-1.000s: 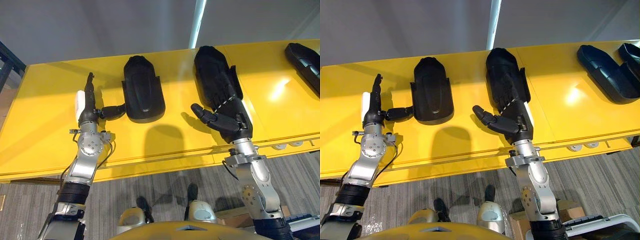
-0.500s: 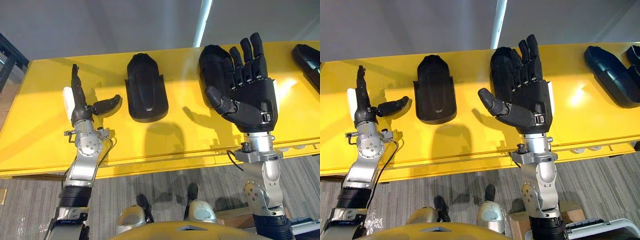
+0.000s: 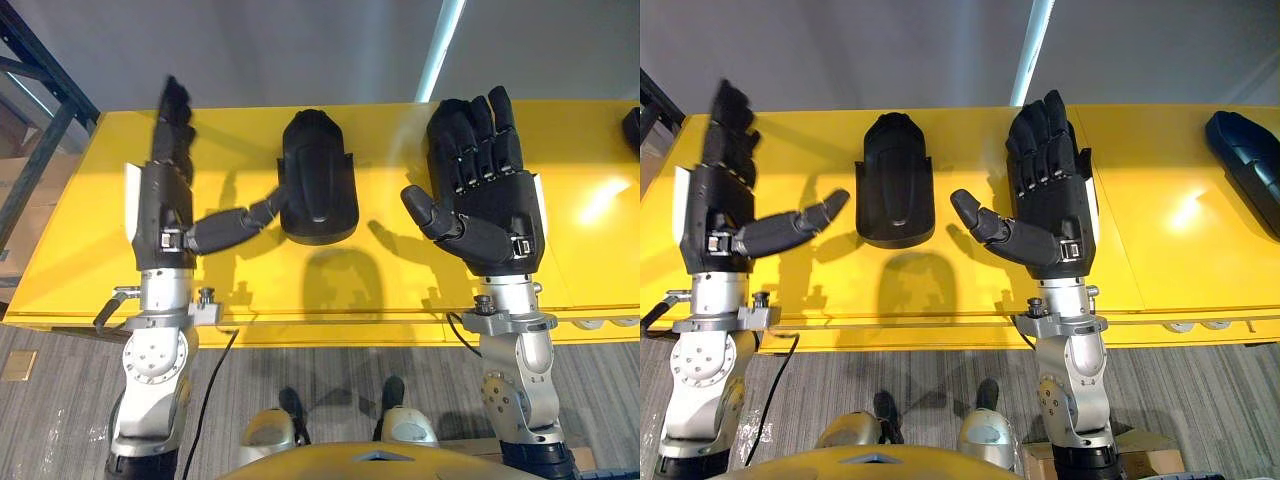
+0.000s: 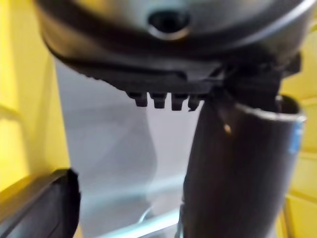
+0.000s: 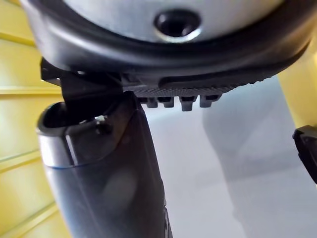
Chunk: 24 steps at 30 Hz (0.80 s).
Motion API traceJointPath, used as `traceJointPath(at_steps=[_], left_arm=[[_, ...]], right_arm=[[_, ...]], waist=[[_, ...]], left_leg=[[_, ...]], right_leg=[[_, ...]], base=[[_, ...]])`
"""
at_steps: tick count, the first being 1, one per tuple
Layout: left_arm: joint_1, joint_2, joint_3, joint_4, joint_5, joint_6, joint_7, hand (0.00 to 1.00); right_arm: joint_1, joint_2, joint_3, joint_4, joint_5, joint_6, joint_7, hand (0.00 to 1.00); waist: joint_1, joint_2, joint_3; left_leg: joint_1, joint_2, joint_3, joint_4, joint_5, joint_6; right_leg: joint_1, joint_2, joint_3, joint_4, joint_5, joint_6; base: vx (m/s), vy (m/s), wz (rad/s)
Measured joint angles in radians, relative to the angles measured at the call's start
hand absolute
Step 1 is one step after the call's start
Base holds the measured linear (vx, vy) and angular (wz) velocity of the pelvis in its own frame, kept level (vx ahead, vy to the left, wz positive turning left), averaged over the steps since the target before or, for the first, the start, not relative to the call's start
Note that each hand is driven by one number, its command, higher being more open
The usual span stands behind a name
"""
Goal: Walk over and take three plastic housings, then place them on the shelf
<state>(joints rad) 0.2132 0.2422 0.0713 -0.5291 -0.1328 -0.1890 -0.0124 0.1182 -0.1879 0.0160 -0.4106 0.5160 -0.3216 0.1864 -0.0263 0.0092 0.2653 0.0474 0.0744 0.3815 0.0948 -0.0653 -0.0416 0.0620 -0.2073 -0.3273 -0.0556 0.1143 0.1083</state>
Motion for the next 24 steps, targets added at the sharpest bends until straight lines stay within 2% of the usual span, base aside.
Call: traceJointPath(at_steps=[4, 10, 16, 21, 24], left_arm=[[0.050, 0.006, 0.007, 0.013, -0.057, 0.044, -0.138, 1.00], [0.071, 0.035, 0.013, 0.052, -0.035, 0.074, -0.186, 1.00], [0.065, 0.045, -0.005, 0.145, 0.037, 0.086, -0.120, 1.00], [0.009, 0.046, -0.067, 0.278, 0.140, 0.097, -0.020, 1.00], [-0.021, 0.047, -0.093, 0.333, 0.139, 0.102, 0.009, 1.00]], right_arm=[[0.025, -0.009, -0.004, 0.000, 0.001, 0.000, 0.002, 1.00], [0.028, -0.027, -0.004, 0.000, 0.001, 0.000, 0.001, 1.00], [0.029, -0.053, -0.002, 0.002, 0.001, 0.000, -0.001, 1.00], [0.028, -0.053, 0.019, 0.007, 0.002, 0.000, -0.001, 1.00], [0.028, -0.053, 0.032, 0.009, 0.002, 0.000, -0.001, 1.00]], waist=[[0.005, 0.004, -0.004], [0.004, 0.019, -0.021], [0.000, 0.023, -0.048], [-0.002, 0.016, -0.069], [-0.004, 0.014, -0.071]], left_leg=[[0.019, -0.004, -0.002, -0.030, 0.017, -0.001], [0.033, -0.011, -0.006, -0.072, 0.039, -0.001], [0.036, -0.013, -0.007, -0.088, 0.051, -0.003], [0.046, -0.014, 0.004, -0.102, 0.056, -0.003], [0.050, -0.016, 0.011, -0.105, 0.056, -0.003]], right_leg=[[0.009, 0.001, -0.004, -0.001, 0.000, 0.000], [0.010, 0.000, -0.011, -0.001, -0.001, -0.001], [0.009, 0.003, -0.015, -0.007, 0.001, 0.001], [0.009, 0.004, -0.003, -0.015, 0.005, 0.005], [0.008, 0.004, 0.005, -0.015, 0.006, 0.006]], base=[[-0.04, -0.008, 0.02], [-0.03, -0.001, 0.03], [-0.01, -0.001, 0.01], [-0.01, 0.000, -0.05], [-0.02, 0.005, -0.09]])
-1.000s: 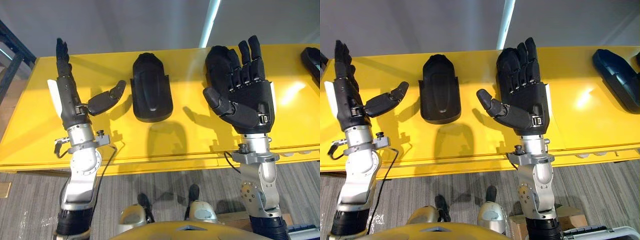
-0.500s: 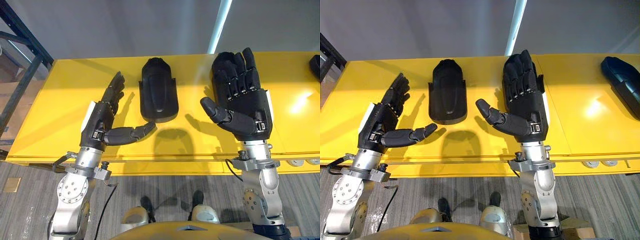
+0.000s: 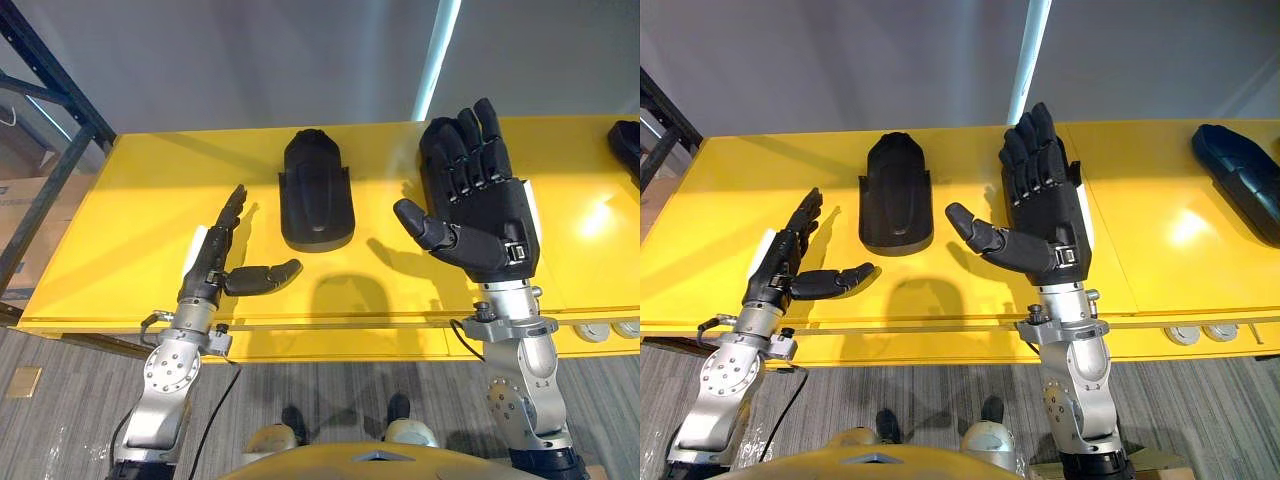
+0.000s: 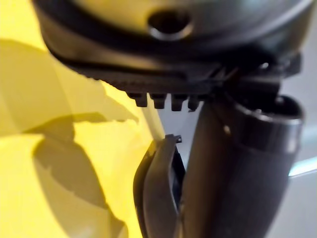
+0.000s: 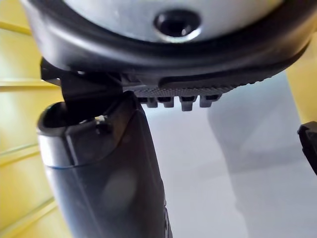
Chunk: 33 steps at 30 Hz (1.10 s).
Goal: Walk over and take three plastic housings, then place them on the shelf
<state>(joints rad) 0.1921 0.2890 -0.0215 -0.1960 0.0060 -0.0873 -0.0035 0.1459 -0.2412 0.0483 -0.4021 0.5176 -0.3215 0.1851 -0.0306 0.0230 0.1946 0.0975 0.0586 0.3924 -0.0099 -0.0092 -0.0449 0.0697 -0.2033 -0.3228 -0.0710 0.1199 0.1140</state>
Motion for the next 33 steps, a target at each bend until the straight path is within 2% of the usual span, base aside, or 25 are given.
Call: traceJointPath(at_steps=[9, 20, 33], left_arm=[[-0.055, 0.000, -0.050, 0.089, -0.005, -0.001, 0.091, 1.00], [-0.125, -0.001, -0.055, 0.195, -0.015, -0.021, 0.215, 1.00], [-0.195, -0.005, -0.033, 0.278, -0.040, -0.037, 0.257, 1.00]], right_arm=[[-0.001, 0.000, 0.003, 0.044, 0.000, 0.000, 0.003, 1.00], [-0.006, 0.001, 0.005, 0.051, 0.000, 0.001, 0.006, 1.00], [-0.019, 0.001, 0.003, 0.051, 0.002, 0.009, 0.028, 1.00]], waist=[[-0.007, -0.010, -0.007], [-0.006, -0.020, -0.013], [-0.025, -0.021, -0.013]], left_leg=[[0.015, -0.001, 0.033, -0.011, -0.001, -0.002], [0.017, -0.002, 0.048, -0.011, -0.002, -0.002], [0.017, 0.000, 0.068, -0.009, -0.004, -0.004]], right_leg=[[-0.010, 0.003, 0.032, 0.001, 0.003, 0.003], [-0.020, 0.004, 0.052, 0.001, 0.007, 0.003], [-0.032, 0.008, 0.073, 0.001, 0.012, 0.003]], base=[[-0.01, -0.001, -0.10], [-0.02, -0.008, -0.04], [-0.02, -0.010, -0.04]])
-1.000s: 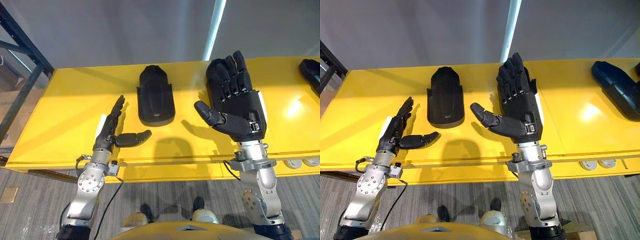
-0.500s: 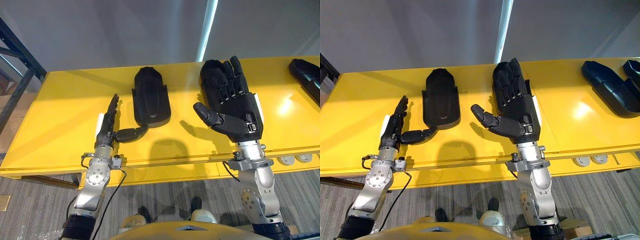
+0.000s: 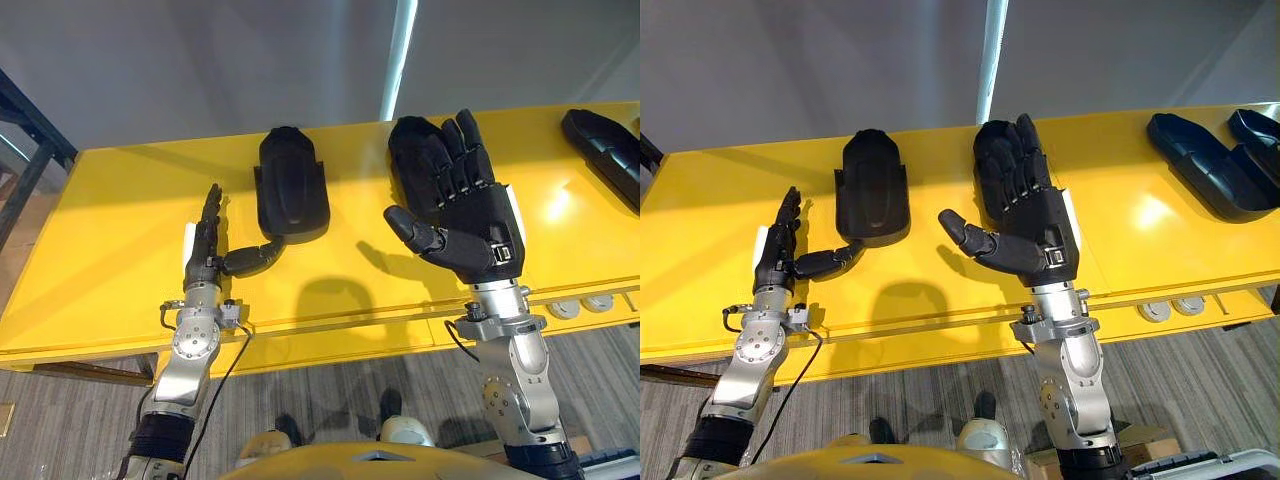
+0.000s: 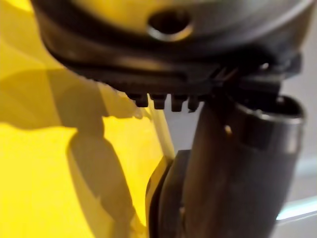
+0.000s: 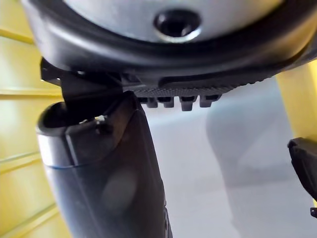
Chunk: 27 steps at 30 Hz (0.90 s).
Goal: Walk over and take three plastic housings, then place them on the shelf
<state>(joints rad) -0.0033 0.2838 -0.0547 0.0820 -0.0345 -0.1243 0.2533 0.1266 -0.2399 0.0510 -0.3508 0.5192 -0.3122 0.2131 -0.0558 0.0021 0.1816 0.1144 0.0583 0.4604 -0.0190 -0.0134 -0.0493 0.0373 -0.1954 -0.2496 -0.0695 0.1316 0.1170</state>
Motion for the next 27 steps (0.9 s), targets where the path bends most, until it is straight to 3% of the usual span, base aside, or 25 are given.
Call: traceJointPath(at_steps=[13, 16, 21, 27], left_arm=[[-0.035, -0.004, 0.038, 0.020, -0.008, 0.000, 0.005, 1.00], [0.019, -0.022, 0.056, -0.116, -0.012, 0.007, -0.013, 1.00], [0.166, -0.055, 0.086, -0.449, -0.091, 0.000, -0.175, 1.00], [0.279, -0.074, 0.113, -0.562, -0.274, -0.017, -0.401, 1.00]], right_arm=[[-0.025, 0.004, -0.003, 0.000, 0.000, 0.002, 0.005, 1.00], [-0.021, 0.021, -0.005, 0.000, 0.000, 0.002, 0.010, 1.00], [-0.007, 0.051, -0.017, -0.001, -0.001, 0.002, 0.012, 1.00], [-0.001, 0.052, -0.020, -0.012, -0.037, 0.002, -0.056, 1.00]], waist=[[-0.003, -0.001, 0.001], [-0.002, -0.002, 0.002], [0.008, 0.001, 0.003], [0.029, 0.007, 0.003]], left_leg=[[0.000, 0.003, 0.003, 0.001, -0.003, -0.002], [0.000, 0.003, 0.001, 0.001, -0.005, -0.002], [0.014, 0.004, -0.020, -0.001, -0.007, -0.003], [0.033, 0.004, -0.041, -0.014, -0.005, -0.006]], right_leg=[[-0.001, 0.003, 0.003, -0.001, 0.000, 0.000], [0.000, 0.003, 0.002, -0.002, -0.001, -0.001], [0.029, 0.003, -0.022, -0.005, -0.007, -0.005], [0.058, 0.002, -0.050, -0.007, -0.016, -0.004]], base=[[0.00, -0.002, 0.00], [0.00, -0.005, 0.01], [0.00, -0.007, 0.12], [-0.02, -0.015, 0.11]])
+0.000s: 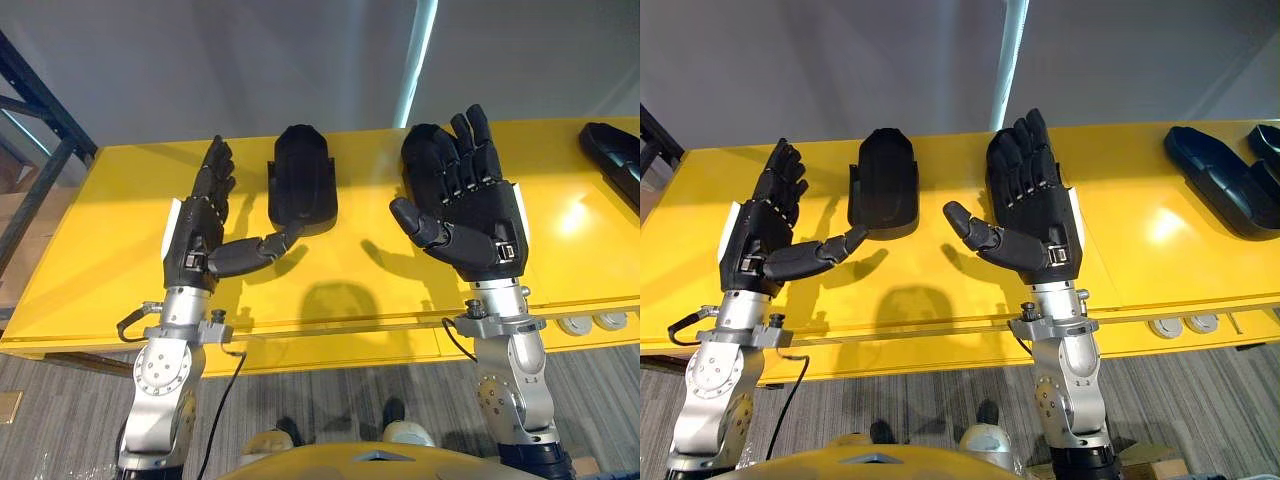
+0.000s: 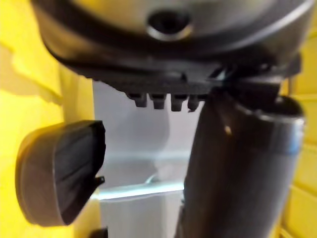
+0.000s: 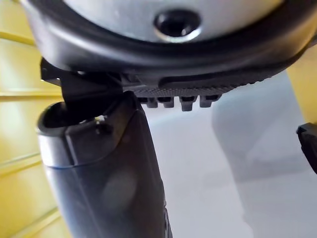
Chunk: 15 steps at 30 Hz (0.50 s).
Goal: Walk over and take three plastic housings, then place them on the shelf
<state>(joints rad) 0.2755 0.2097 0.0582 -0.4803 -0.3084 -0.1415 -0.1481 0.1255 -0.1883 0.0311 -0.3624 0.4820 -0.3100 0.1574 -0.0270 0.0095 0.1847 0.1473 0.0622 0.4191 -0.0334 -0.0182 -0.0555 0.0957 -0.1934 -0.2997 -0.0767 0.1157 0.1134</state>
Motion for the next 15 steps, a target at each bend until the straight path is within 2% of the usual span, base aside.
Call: traceJointPath(at_steps=[4, 7, 10, 13, 15], left_arm=[[0.009, -0.005, 0.033, -0.009, -0.178, -0.057, -0.101, 1.00], [0.009, -0.008, 0.040, -0.048, -0.203, -0.081, -0.136, 1.00], [0.008, -0.015, 0.031, -0.073, -0.256, -0.096, -0.206, 1.00], [-0.003, -0.014, 0.008, -0.073, -0.318, -0.097, -0.236, 1.00], [-0.021, -0.013, -0.017, -0.068, -0.375, -0.097, -0.254, 1.00]], right_arm=[[-0.001, 0.000, -0.002, 0.001, -0.130, 0.000, -0.129, 1.00], [-0.001, 0.000, -0.012, 0.002, -0.205, 0.012, -0.212, 1.00], [0.001, 0.000, -0.031, 0.006, -0.245, 0.066, -0.287, 1.00], [0.022, 0.001, -0.071, 0.006, -0.265, 0.092, -0.322, 1.00], [0.062, 0.025, -0.129, -0.002, -0.282, 0.111, -0.346, 1.00]], waist=[[0.001, 0.001, -0.002], [0.001, 0.001, -0.004], [-0.005, 0.001, -0.008], [-0.018, 0.002, -0.017], [-0.045, -0.001, -0.018]], left_leg=[[0.003, 0.001, -0.008, -0.023, 0.016, 0.002], [0.005, 0.001, -0.001, -0.025, 0.017, 0.001], [0.023, 0.004, 0.045, -0.027, 0.011, -0.005], [0.026, 0.009, 0.100, -0.019, -0.003, -0.012], [0.029, 0.021, 0.158, 0.011, -0.029, -0.022]], right_leg=[[-0.001, 0.000, -0.011, 0.000, 0.000, 0.000], [-0.004, 0.000, -0.006, 0.000, 0.001, 0.000], [-0.017, 0.006, 0.039, 0.001, 0.003, 0.002], [-0.046, 0.014, 0.093, 0.005, 0.008, 0.004], [-0.068, 0.029, 0.154, 0.006, 0.015, 0.002]], base=[[-0.01, -0.012, 0.07], [0.00, -0.002, -0.06], [0.00, 0.000, -0.38], [-0.01, -0.002, -0.62], [0.00, -0.014, -0.76]])
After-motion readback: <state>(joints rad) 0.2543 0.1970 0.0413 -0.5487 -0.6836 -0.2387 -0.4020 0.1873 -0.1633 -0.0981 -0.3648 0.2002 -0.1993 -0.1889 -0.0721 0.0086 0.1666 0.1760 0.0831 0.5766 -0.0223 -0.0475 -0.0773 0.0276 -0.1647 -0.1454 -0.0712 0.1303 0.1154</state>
